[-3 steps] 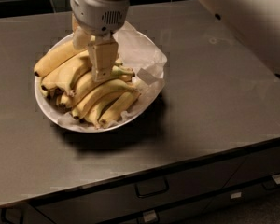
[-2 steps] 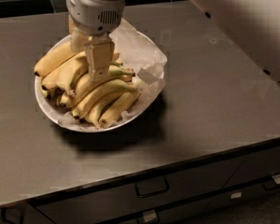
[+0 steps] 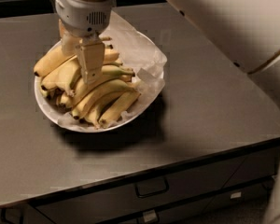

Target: Pick banana from white bowl

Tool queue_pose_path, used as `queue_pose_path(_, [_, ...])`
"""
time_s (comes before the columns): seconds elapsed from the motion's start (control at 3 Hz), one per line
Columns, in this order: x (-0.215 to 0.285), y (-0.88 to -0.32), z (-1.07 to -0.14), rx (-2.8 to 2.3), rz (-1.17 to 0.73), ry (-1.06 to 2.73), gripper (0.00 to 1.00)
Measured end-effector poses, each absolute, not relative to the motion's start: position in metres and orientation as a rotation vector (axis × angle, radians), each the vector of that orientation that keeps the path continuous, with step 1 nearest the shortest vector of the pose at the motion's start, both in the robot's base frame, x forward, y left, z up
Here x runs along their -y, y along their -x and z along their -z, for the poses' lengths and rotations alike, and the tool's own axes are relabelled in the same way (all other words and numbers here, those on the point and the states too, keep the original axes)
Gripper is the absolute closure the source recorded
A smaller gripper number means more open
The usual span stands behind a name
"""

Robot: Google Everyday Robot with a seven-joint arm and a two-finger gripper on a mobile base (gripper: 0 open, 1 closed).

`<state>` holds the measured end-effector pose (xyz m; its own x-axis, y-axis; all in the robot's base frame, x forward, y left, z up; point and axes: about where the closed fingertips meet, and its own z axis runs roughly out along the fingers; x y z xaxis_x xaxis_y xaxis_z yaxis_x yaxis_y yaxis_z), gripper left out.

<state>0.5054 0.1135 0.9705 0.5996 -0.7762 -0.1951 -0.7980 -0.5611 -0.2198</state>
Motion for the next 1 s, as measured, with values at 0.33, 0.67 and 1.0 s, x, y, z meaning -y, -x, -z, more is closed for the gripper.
queue_pose_path(0.33, [-0.1175, -0.5068, -0.9678, -1.282, -0.117, 2.56, 0.42])
queue_pose_path(0.67, [-0.1197, -0.5085, -0.966, -1.282, -0.122, 2.57, 0.43])
queue_pose_path(1.0, [-0.12, -0.5095, -0.9651, -1.285, -0.122, 2.576, 0.43])
